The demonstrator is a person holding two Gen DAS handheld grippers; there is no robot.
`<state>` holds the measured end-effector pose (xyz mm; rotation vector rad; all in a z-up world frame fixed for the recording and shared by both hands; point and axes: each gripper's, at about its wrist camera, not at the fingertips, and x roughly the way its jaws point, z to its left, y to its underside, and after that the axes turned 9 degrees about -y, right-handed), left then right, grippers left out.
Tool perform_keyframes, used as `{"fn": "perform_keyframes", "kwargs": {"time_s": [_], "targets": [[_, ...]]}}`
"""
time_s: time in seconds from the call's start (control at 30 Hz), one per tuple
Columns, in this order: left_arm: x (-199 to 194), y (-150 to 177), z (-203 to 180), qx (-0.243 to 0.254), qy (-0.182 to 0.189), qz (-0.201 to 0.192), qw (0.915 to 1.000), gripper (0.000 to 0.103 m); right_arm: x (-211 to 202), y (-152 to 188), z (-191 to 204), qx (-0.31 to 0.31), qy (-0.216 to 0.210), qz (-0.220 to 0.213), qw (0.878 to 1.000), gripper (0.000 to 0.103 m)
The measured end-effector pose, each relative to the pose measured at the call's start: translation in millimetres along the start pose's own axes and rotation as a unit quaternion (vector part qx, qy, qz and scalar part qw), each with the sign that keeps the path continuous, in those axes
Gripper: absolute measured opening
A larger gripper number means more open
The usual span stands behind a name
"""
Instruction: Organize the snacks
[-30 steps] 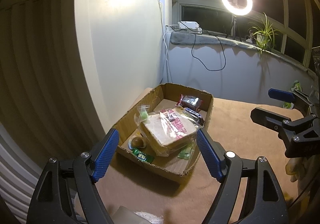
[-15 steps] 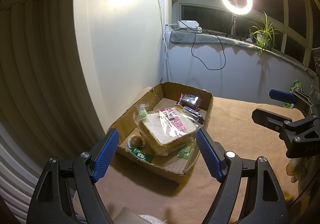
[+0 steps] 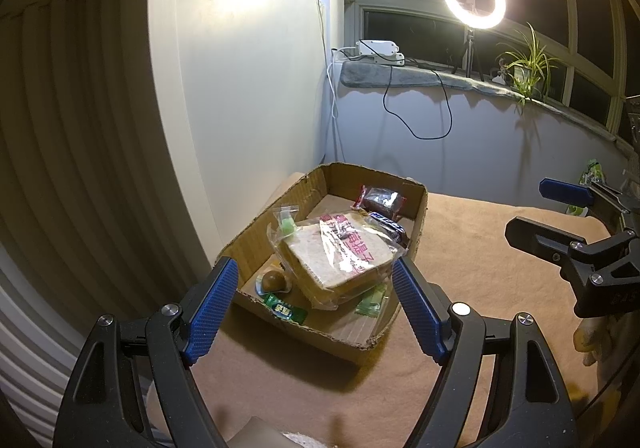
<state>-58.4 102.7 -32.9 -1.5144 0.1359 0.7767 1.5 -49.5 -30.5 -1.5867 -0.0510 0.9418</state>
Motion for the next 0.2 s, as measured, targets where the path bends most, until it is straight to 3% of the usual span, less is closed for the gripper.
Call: {"fn": "perform_keyframes", "kwargs": {"time_s": [0.2], "targets": [[-0.4,1.6,-1.0,0.003,0.0,-0.001,1.0,0.08,0.2,1.4,-0.3,0.001,0.0,0.001,1.0,0.103]]}}
